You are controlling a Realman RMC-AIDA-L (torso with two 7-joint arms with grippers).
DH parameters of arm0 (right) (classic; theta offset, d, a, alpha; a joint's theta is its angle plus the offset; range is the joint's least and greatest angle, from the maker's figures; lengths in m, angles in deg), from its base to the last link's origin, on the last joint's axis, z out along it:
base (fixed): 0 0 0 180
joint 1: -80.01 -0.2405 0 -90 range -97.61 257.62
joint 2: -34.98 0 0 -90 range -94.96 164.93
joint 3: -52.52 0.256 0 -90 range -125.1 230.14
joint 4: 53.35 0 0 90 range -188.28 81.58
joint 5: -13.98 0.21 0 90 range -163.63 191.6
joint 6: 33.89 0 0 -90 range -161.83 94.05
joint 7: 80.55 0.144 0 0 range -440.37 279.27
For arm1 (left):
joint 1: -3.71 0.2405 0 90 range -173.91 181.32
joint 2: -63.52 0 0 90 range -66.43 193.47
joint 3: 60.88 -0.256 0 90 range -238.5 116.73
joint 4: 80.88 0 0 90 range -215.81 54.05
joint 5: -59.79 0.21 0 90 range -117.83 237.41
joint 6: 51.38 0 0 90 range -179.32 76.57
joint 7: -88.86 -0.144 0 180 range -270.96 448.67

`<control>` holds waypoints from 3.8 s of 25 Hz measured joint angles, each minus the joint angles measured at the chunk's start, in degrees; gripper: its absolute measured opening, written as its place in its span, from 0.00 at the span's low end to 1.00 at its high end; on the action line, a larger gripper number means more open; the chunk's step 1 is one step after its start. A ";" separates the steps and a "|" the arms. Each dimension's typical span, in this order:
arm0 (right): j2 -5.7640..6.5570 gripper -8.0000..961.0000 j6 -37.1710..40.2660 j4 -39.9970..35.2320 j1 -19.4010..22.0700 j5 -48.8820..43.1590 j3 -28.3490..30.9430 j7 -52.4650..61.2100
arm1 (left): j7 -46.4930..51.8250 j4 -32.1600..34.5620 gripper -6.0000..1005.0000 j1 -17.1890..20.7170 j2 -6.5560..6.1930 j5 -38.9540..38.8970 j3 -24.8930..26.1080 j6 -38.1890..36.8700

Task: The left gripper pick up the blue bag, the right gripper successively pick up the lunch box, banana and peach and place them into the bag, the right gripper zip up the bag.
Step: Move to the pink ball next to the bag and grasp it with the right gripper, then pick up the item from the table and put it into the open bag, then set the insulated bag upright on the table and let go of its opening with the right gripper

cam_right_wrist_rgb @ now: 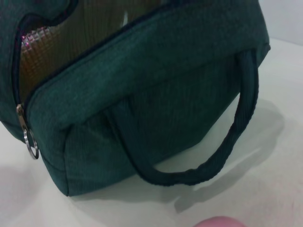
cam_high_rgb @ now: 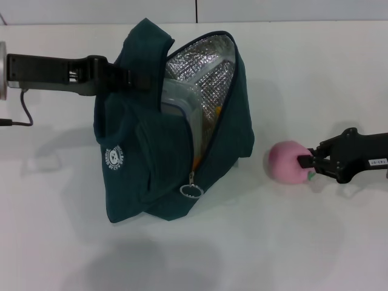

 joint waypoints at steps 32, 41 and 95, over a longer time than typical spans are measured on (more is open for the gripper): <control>-0.65 0.12 12.56 11.41 -15.99 20.81 4.97 -7.33 | -0.29 -0.44 0.04 -0.47 0.05 0.04 -0.10 0.18; -0.55 0.24 11.54 11.64 -15.82 20.89 4.07 -6.25 | -0.37 -0.43 0.04 -0.56 0.11 0.07 -0.23 0.18; -0.80 0.16 3.32 18.09 -11.13 18.83 6.66 19.19 | -0.46 -0.43 0.04 -1.46 0.52 0.05 -0.38 0.18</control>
